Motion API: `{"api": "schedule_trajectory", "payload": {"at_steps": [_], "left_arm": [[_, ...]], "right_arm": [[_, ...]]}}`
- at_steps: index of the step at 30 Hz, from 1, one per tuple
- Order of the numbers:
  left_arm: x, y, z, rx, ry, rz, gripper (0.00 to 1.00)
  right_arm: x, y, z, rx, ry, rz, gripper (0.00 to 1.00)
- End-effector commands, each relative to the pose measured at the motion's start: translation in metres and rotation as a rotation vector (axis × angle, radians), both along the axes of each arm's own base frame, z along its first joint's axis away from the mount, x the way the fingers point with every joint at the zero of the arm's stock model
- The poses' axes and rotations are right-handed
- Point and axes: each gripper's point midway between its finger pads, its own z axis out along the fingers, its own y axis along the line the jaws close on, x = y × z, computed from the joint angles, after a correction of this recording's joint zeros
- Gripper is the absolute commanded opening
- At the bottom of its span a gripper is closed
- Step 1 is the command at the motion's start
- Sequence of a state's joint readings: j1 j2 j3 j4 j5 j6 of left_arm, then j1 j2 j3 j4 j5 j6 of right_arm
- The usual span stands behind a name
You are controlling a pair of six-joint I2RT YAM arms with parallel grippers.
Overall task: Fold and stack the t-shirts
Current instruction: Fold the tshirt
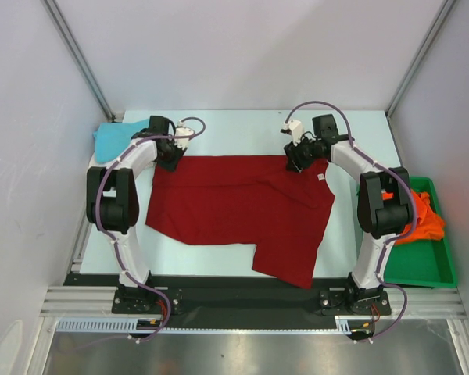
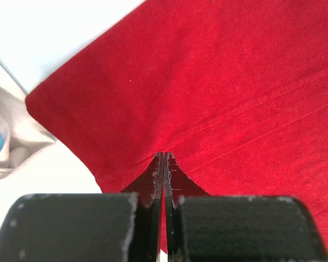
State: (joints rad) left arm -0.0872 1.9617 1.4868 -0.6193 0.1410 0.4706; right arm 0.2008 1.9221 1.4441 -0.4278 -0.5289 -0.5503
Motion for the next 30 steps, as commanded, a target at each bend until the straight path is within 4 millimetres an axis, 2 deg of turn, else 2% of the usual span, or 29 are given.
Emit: {"api": "schedule_trajectory", "payload": {"at_steps": [1,8,16,22,30], "left_arm": [[0.002,-0.008,0.009,-0.043,-0.015,0.0,0.0],[0.001,-0.009,0.004,-0.05,0.002,0.014,0.0],[-0.005,-0.005,0.004,-0.03,-0.001,0.023,0.0],[-0.011,-0.002,0.002,-0.014,0.002,0.025,0.01],[-0.011,-0.005,0.002,-0.012,-0.001,0.02,0.0]], "right_arm": [[-0.005,0.012,-0.005,0.012,0.019,0.049,0.48],[0.001,0.018,-0.016,0.016,0.039,0.058,0.48],[0.009,0.024,-0.04,0.008,0.076,0.064,0.48],[0.02,0.027,-0.042,0.005,0.06,0.063,0.47],[0.01,0.028,-0.047,-0.001,0.077,0.077,0.33]]}}
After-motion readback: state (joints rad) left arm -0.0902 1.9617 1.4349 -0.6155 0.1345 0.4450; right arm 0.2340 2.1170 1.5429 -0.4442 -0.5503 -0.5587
